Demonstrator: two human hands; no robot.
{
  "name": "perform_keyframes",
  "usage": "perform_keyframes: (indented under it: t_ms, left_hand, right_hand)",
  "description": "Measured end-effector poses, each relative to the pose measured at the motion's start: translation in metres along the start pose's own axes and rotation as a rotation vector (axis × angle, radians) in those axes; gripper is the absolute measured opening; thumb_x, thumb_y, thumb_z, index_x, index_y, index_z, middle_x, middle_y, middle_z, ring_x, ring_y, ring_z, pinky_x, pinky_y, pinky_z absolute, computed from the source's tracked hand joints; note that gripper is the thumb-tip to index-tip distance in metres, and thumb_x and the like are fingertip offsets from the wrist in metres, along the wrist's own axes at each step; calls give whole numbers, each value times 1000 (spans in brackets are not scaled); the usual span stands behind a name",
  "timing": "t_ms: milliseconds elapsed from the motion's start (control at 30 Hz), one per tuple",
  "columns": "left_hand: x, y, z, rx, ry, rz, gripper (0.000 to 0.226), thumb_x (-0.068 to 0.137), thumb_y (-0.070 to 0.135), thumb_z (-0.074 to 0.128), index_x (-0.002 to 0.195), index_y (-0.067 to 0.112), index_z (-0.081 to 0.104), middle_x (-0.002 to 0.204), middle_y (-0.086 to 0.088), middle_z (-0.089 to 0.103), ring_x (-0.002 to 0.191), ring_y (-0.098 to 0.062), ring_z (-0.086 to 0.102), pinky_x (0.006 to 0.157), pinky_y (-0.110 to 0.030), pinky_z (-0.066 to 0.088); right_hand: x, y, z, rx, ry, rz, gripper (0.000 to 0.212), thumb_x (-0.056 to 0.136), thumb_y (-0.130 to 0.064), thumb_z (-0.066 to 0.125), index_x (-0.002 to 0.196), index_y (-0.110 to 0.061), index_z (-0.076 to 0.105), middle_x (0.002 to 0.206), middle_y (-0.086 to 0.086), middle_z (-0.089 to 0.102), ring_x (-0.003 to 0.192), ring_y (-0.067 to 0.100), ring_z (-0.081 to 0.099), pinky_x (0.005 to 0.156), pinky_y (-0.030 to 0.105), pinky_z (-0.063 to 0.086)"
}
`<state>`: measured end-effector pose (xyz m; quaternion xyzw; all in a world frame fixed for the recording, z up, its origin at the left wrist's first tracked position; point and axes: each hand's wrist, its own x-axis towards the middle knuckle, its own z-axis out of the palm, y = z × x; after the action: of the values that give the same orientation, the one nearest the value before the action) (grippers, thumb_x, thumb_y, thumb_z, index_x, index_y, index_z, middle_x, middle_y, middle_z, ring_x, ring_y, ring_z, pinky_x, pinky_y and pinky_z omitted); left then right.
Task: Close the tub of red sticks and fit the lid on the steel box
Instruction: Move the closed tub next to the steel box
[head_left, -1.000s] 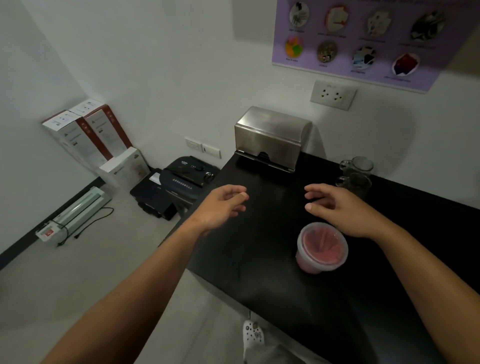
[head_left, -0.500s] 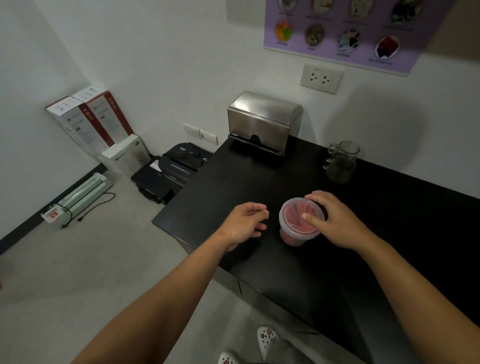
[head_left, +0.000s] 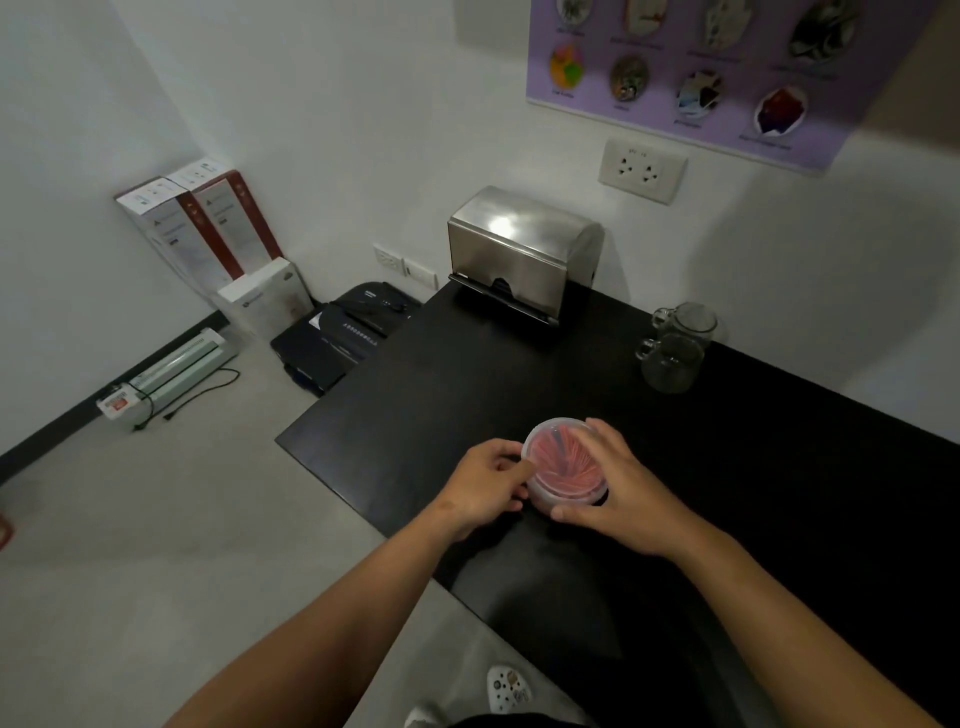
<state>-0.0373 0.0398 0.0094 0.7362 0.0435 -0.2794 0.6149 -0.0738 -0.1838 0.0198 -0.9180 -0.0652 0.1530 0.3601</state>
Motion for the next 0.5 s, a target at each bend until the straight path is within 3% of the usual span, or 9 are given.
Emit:
perform_keyframes:
  t_ms: [200,367,500]
  left_hand:
    - [9,-5,1,1,37,32,26,105,30,62,129,19,66,112,-16,77,87,-15,71,84,-35,63]
    - [31,1,1,-36,86,35,24,105,32,63,127,23,66,102,-5,76,84,-12,72,84,-36,64]
    - [55,16,3,-35,119,38,27,103,31,66,130,24,64,100,-3,76,79,-10,72,79,-34,64]
  right_hand:
    - [9,6,-2,45,26,-62,109,69,-69,79,158,-47,21,171,-18,6,152,2,19,116,29,30]
    - [25,5,-11,13,145,-24,105,74,-62,82,160,-40,27,174,-8,7,154,10,18,117,34,29]
    - [41,7,-19,-151,288,25,96,78,-61,79,157,-23,41,165,0,29,148,23,34,111,31,34]
